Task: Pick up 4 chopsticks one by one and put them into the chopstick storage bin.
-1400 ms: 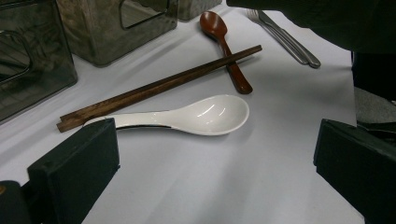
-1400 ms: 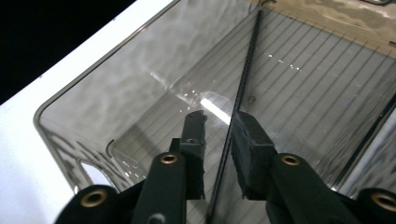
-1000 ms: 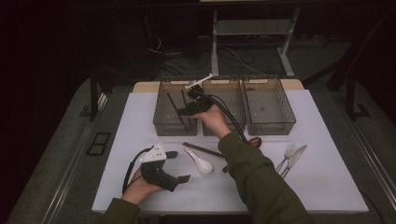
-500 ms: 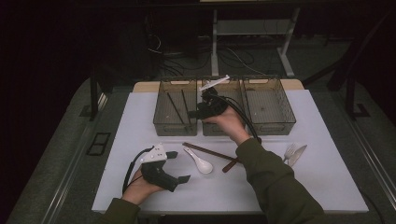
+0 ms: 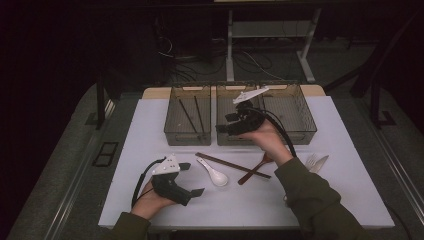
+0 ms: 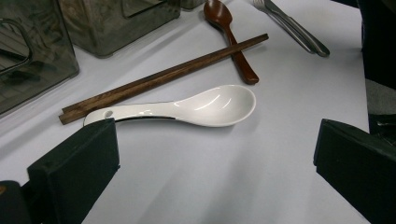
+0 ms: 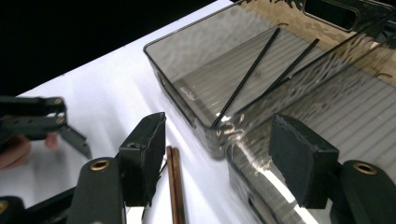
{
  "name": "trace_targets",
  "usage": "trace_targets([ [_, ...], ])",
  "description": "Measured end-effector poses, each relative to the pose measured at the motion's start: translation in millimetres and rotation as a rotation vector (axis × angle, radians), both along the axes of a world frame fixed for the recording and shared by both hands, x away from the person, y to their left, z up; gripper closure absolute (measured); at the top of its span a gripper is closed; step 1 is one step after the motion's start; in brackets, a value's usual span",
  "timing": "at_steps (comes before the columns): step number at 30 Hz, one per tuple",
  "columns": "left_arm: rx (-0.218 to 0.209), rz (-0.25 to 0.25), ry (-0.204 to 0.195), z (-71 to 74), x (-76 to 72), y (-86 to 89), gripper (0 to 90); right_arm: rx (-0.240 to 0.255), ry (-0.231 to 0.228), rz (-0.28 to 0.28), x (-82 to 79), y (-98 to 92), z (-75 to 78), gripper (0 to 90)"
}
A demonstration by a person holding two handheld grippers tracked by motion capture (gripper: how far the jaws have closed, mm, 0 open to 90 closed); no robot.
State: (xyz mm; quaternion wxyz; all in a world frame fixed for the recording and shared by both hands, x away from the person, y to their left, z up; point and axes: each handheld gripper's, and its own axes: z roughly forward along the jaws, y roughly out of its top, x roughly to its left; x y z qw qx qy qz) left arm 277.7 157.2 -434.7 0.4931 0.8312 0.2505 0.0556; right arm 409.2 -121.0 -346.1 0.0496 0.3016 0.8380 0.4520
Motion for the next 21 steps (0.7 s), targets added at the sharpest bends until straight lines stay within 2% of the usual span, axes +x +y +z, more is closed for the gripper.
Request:
trace_targets([
  [6,0.013,-0.006,-0.003,-0.6,0.3,-0.3,0.0,0.011,-0.004,-0.002,-12.6,-23.1,-0.2,35.9],
  [13,0.008,-0.002,-0.001,-1.5,0.4,-0.8,0.0,0.033,-0.006,-0.014,-26.8,-53.4,-7.3,36.0],
  [21,0.014,-0.001,-0.002,-1.6,0.7,-0.9,0.0,0.034,-0.001,-0.01,-44.1,-82.7,-13.1,35.6],
])
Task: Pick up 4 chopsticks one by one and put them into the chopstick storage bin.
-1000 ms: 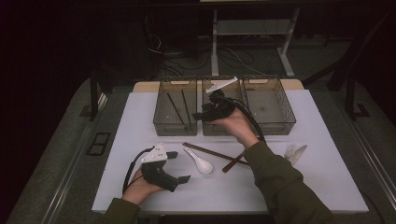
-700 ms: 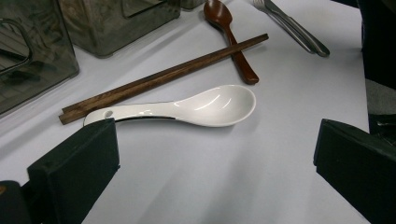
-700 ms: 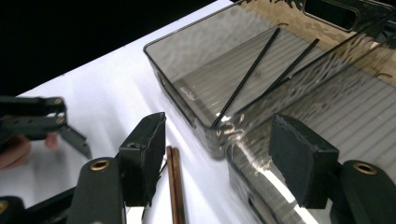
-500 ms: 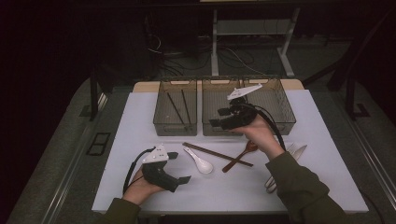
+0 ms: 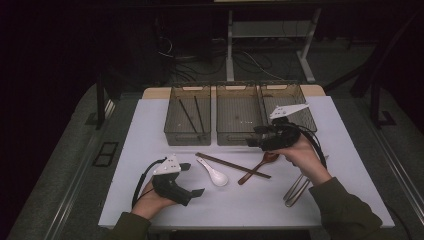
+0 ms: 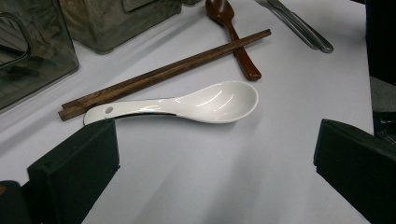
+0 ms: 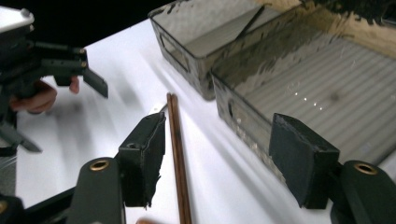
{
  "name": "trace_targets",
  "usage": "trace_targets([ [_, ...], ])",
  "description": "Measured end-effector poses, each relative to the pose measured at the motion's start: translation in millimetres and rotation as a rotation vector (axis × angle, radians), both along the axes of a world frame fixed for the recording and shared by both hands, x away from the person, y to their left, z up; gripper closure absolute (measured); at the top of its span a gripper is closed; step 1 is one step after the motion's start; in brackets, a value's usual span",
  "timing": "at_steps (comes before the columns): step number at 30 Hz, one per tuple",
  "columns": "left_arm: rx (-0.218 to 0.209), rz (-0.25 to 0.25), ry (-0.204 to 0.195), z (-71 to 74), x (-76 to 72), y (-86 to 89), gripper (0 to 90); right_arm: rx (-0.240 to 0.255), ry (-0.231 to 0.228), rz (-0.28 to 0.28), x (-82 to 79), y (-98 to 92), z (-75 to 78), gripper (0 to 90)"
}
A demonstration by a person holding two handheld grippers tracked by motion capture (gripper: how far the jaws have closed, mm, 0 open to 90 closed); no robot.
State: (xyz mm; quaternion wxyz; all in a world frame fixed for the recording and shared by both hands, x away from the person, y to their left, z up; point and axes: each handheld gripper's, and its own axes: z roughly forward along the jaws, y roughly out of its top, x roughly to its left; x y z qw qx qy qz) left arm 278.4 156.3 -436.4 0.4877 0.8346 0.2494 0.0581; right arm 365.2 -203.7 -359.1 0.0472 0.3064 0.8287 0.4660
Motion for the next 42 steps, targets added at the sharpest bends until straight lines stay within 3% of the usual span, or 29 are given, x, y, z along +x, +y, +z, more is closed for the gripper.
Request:
trace_targets([
  [11,0.006,-0.002,0.0,-0.1,-0.8,-0.4,0.0,-0.078,0.043,0.011,-17.4,-27.3,-11.3,36.1],
  [24,0.005,-0.002,-0.002,0.2,-1.0,-0.4,0.0,-0.141,0.076,0.034,-28.7,-34.4,-23.9,35.8],
  [33,0.008,-0.003,-0.003,0.2,-1.0,-0.5,0.0,-0.218,0.078,0.06,-27.0,-31.6,-32.9,48.7],
  [42,0.012,-0.005,-0.003,-0.1,-0.9,-0.7,0.0,-0.304,0.108,0.117,-26.4,-19.1,-44.0,60.6],
])
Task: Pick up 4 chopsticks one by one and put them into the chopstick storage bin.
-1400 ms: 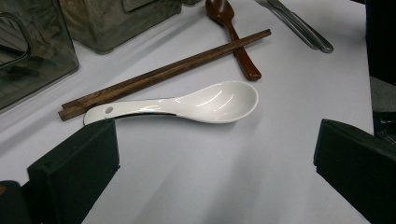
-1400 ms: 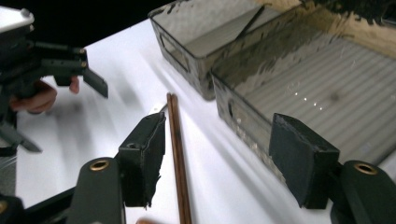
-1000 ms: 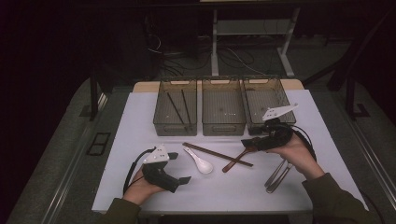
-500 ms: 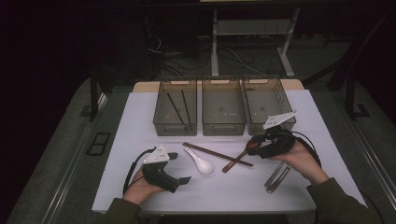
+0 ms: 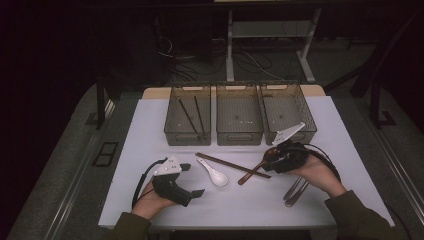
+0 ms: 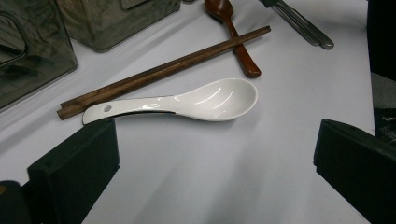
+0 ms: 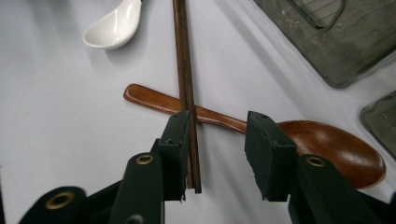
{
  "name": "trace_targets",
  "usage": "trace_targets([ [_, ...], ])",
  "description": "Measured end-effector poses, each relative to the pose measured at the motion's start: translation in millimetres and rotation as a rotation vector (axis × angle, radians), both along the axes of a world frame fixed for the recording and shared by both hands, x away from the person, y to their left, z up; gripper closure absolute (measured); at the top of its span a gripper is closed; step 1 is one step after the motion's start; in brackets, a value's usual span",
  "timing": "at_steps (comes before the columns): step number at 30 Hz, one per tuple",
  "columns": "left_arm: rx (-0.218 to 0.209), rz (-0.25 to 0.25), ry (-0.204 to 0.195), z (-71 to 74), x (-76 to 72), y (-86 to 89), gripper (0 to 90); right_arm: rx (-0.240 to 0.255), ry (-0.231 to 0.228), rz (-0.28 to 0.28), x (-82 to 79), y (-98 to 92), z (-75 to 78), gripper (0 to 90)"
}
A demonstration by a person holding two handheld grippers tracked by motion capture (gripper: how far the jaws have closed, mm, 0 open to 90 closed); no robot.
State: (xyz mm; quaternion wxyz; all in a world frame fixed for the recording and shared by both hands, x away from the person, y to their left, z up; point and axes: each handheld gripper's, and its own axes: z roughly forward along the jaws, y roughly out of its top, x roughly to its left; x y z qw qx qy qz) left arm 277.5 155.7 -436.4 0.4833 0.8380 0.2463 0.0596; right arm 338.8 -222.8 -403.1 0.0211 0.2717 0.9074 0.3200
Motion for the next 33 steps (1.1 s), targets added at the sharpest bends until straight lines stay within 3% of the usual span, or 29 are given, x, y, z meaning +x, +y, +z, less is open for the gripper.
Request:
trace_targets([
  [13,0.001,-0.001,0.0,0.0,-0.3,-0.2,0.0,-0.072,-0.004,0.062,1.0,11.5,-14.2,73.2],
  [33,0.0,-0.002,0.001,0.1,-0.6,-0.5,0.0,-0.086,0.01,0.083,1.5,16.6,-20.7,76.7],
])
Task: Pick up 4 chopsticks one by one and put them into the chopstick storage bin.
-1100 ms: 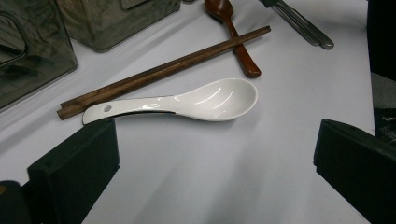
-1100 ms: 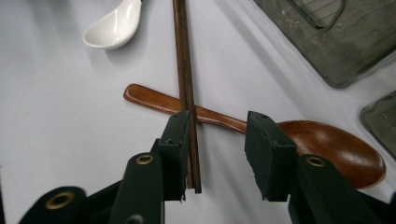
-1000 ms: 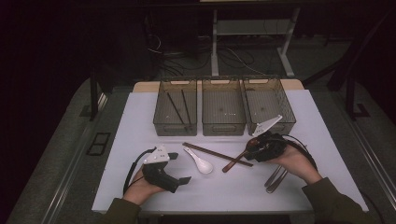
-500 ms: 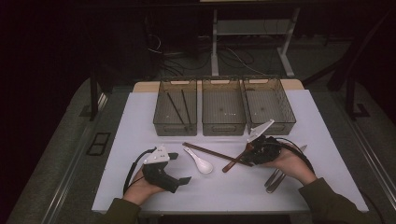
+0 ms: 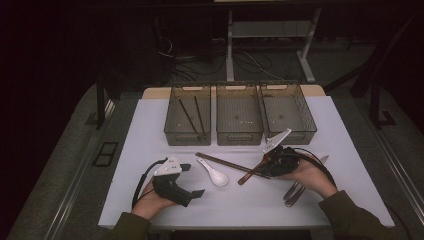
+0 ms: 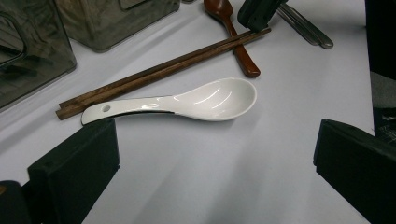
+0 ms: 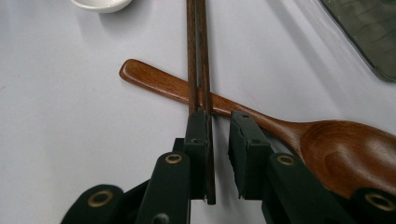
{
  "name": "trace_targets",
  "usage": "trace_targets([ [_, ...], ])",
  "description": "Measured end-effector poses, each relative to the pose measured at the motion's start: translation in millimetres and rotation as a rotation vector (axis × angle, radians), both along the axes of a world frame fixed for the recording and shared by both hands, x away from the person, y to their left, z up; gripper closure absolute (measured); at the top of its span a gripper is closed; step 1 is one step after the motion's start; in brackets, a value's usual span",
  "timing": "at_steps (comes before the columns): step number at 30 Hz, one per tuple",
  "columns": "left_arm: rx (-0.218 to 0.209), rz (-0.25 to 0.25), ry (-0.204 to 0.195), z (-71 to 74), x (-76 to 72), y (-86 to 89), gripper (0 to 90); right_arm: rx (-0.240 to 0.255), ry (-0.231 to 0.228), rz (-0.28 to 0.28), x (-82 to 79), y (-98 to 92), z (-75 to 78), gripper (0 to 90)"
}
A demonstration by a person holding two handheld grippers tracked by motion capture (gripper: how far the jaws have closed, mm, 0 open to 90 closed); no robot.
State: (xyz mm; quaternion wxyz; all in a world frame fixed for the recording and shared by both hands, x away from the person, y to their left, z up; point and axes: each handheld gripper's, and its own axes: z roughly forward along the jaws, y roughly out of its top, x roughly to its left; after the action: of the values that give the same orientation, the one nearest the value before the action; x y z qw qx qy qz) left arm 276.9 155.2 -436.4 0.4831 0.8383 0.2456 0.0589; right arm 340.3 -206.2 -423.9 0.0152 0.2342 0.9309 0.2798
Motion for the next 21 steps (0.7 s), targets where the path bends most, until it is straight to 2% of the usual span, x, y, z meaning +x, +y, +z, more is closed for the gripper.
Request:
trace_targets([
  [12,-0.001,0.0,0.001,-0.1,0.0,-0.2,0.0,-0.016,0.023,0.01,1.3,3.5,-3.6,77.6],
  [21,0.0,-0.002,0.001,-0.3,0.2,-0.4,0.0,-0.046,0.047,0.044,2.9,9.2,-6.5,78.5],
])
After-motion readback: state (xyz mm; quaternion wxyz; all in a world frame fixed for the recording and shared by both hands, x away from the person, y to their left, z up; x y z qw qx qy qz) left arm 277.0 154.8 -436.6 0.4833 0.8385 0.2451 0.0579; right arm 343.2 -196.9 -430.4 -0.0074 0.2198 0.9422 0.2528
